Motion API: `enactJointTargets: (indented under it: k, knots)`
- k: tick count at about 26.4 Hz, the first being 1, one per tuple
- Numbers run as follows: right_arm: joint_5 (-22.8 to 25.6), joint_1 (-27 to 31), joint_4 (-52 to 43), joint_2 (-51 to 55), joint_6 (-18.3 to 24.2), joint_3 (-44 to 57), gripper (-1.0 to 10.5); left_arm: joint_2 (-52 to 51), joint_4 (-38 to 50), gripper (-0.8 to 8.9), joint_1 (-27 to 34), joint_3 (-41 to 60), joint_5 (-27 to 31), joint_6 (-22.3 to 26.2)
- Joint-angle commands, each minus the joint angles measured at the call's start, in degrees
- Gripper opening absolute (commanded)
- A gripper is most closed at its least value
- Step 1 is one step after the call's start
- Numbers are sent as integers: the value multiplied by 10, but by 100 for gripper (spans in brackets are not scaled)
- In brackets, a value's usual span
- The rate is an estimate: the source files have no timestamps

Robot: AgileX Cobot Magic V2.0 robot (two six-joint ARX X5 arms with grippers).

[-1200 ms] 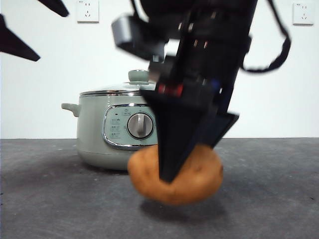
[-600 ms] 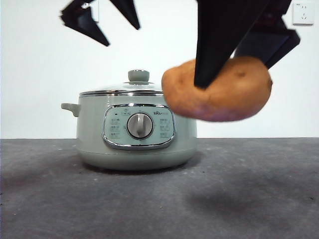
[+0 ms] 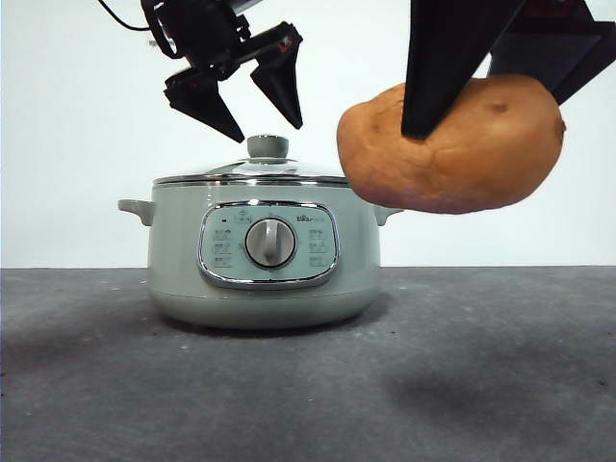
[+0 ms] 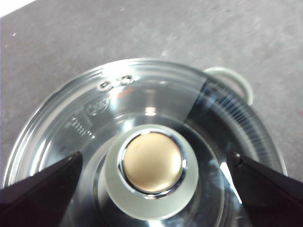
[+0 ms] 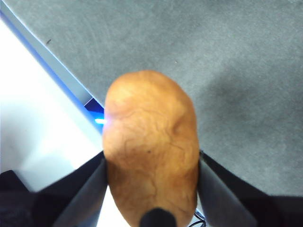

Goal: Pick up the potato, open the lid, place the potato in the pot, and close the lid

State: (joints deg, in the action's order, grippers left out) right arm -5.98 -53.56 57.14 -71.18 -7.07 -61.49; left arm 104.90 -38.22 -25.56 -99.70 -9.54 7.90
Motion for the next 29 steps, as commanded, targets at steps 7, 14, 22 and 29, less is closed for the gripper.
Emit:
enactJointTargets:
  k: [7, 14, 22, 29]
  knots:
    - [0, -1, -3, 2, -5, -2, -8, 12, 0, 687, -2, 2, -16, 13]
    - [0, -1, -1, 2, -9, -2, -8, 12, 1, 659, -2, 2, -14, 13]
    - [0, -1, 0, 2, -19, -2, -7, 30, -22, 458, -2, 2, -14, 13]
    - [0, -1, -1, 2, -20, -2, -7, 30, -6, 306, -4, 2, -7, 12]
